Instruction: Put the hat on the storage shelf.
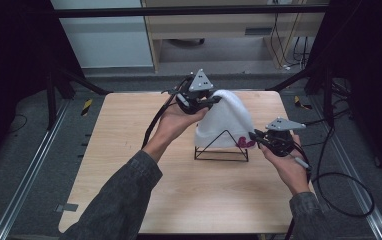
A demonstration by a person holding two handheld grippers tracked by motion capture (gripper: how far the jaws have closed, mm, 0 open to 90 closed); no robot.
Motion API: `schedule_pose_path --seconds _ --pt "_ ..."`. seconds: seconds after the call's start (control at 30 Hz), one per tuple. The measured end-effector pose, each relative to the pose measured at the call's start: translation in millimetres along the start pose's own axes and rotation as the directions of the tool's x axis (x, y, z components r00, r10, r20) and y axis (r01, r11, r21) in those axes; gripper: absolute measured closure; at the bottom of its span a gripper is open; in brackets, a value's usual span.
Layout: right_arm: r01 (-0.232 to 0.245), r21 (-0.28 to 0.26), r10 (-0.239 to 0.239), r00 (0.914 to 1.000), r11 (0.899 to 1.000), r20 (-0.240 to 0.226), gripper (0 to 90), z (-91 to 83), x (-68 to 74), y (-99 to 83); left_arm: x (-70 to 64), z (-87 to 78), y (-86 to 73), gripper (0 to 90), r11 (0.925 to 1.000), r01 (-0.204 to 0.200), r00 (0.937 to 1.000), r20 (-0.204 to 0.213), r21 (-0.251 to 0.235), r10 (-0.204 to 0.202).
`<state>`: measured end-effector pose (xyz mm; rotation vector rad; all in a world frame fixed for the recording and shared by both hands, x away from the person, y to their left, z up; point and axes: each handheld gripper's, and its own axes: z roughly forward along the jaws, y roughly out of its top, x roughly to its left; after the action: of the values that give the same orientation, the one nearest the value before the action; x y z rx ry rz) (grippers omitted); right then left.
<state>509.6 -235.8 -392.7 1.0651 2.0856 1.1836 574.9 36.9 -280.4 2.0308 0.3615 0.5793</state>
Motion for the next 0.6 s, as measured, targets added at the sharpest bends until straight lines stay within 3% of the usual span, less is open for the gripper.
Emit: schedule_pose_path --seconds 0.6 --pt "-0.017 0.052 0.017 0.9998 0.998 0.013 78.6 9.3 -6.1 -18.7 -11.5 16.1 -9.1 79.1 0.9985 -0.014 0.9996 0.025 0.053 0.013"
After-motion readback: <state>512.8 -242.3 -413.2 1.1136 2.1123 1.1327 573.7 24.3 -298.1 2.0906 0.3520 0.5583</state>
